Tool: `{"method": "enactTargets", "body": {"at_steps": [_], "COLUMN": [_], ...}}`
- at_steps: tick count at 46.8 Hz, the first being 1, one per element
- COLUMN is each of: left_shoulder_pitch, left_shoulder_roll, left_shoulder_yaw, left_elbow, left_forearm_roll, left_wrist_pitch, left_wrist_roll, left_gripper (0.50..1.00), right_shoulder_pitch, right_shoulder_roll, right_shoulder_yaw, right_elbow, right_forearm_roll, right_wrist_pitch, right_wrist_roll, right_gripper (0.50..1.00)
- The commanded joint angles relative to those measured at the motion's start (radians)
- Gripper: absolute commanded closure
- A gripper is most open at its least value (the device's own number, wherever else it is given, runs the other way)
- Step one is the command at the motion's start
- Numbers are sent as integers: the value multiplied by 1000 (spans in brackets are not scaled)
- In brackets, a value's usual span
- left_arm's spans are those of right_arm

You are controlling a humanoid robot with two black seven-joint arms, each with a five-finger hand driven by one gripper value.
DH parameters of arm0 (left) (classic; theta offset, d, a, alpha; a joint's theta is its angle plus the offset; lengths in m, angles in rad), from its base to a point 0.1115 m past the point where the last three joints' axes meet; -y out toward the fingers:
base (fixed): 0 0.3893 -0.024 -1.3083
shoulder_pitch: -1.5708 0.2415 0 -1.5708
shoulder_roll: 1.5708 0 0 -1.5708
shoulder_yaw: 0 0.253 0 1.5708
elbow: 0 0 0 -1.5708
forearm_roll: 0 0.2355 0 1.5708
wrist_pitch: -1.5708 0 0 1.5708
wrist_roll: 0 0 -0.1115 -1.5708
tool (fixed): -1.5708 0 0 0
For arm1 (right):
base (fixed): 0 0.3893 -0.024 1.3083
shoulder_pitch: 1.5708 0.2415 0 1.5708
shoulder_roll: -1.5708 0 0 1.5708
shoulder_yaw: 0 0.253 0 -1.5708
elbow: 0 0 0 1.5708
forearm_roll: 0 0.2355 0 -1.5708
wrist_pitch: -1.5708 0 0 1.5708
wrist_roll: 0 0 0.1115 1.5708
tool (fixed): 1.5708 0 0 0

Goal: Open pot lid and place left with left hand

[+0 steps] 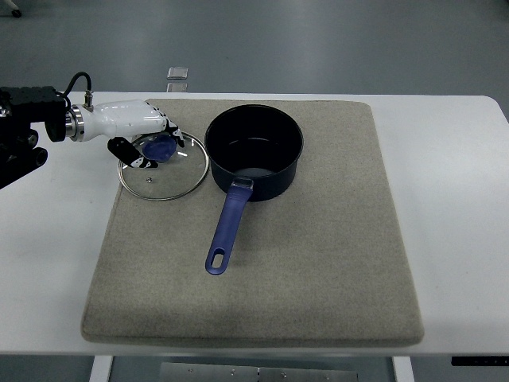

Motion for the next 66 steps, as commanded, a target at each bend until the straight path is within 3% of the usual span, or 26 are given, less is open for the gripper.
{"method": "enactTargets", "body": {"at_steps": [1, 21, 36, 52, 60, 66], "left_shoulder_pitch": [1, -48, -92, -71, -48, -45], "left_shoulder_roll": [1, 87, 121, 84, 31, -74], "left_shoulder_yaw": [2, -44, -56, -236, -250, -253], "left_elbow": [-1, -79, -79, -24, 67, 192], "left_forearm_roll": [3, -80, -208, -871, -1190, -1333], "left_wrist_pitch": [9, 9, 1, -31, -34, -34], "left_wrist_roll": [0, 0, 0, 0, 0, 0], "left_gripper": [651, 645, 645, 647, 654, 658], "right_shoulder_pitch": [0, 0, 0, 0, 0, 0], "right_shoulder_roll": [0, 0, 0, 0, 0, 0], "right_shoulder_yaw": [0, 0, 0, 0, 0, 0], "right_elbow": [0, 0, 0, 0, 0, 0], "right_forearm_roll": [0, 0, 0, 0, 0, 0], "right_wrist_pitch": [0, 0, 0, 0, 0, 0], "right_wrist_roll": [0, 0, 0, 0, 0, 0], "right_gripper": [583, 583, 583, 583, 583, 583]}}
